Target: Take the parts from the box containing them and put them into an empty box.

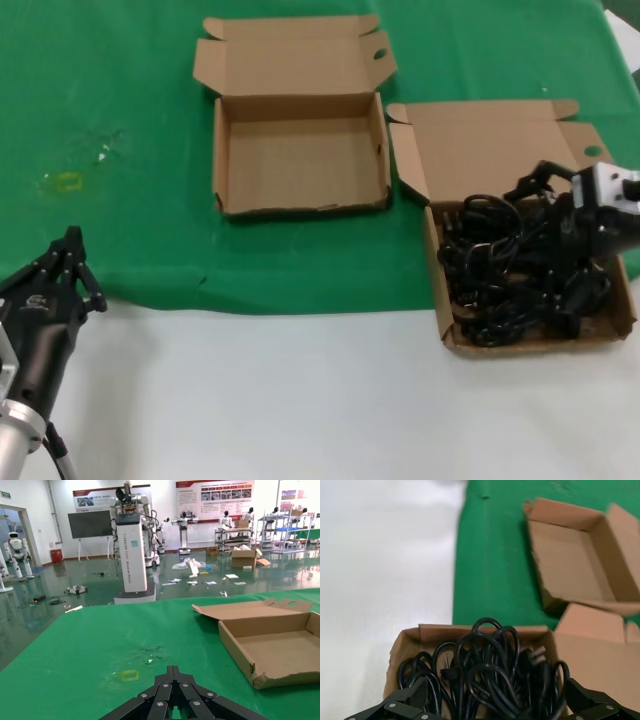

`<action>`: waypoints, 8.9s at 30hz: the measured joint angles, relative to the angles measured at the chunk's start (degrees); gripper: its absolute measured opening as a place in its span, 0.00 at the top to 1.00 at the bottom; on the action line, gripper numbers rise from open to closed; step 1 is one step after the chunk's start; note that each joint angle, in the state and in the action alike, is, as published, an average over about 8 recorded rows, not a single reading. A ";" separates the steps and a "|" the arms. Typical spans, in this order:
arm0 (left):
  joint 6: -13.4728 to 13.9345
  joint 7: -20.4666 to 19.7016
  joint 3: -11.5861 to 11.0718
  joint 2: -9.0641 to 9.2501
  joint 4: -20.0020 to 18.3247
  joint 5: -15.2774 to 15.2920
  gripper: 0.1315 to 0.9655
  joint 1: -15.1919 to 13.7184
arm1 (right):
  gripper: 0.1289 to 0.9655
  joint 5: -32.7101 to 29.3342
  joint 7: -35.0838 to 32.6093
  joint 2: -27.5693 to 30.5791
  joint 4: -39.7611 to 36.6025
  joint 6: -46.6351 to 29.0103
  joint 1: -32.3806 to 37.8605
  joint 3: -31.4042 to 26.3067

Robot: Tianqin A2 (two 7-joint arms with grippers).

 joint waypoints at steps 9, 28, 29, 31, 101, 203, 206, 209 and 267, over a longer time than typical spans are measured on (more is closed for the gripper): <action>0.00 -0.02 0.00 0.00 0.00 0.01 0.99 0.00 | 0.00 -4.44 -15.01 -7.24 -9.27 -5.53 6.70 -1.26; 0.00 -0.03 0.00 0.00 0.00 0.02 0.99 0.00 | 0.00 -9.62 -33.48 -13.45 -21.58 -7.35 10.51 -1.60; 0.00 -0.02 0.00 0.00 0.00 0.02 0.99 0.00 | 0.00 -9.82 -33.96 -13.65 -22.21 -7.23 10.70 -1.54; 0.00 -0.02 0.00 0.00 0.00 0.02 0.99 0.00 | 0.01 -10.20 -34.85 -14.03 -23.35 -6.94 11.08 -1.41; 0.00 0.00 0.00 0.00 0.00 0.01 0.99 0.00 | 0.94 -13.12 -15.76 -12.23 -7.17 -11.77 15.44 2.25; 0.00 -0.01 0.00 0.00 0.00 0.00 0.99 0.00 | 0.72 11.73 -27.18 -43.96 -43.76 29.71 23.66 -28.15; 0.00 -0.01 0.00 0.00 0.00 0.00 0.99 0.00 | 0.63 11.60 -27.13 -43.96 -43.70 29.84 23.67 -28.15; 0.00 -0.01 0.00 0.00 0.00 0.00 0.99 0.00 | 0.54 11.59 -27.16 -43.96 -43.76 29.99 23.78 -28.15; 0.00 -0.02 0.00 0.00 0.00 0.00 0.28 0.00 | 0.00 15.08 -14.00 -37.20 -14.61 43.83 -8.31 -2.18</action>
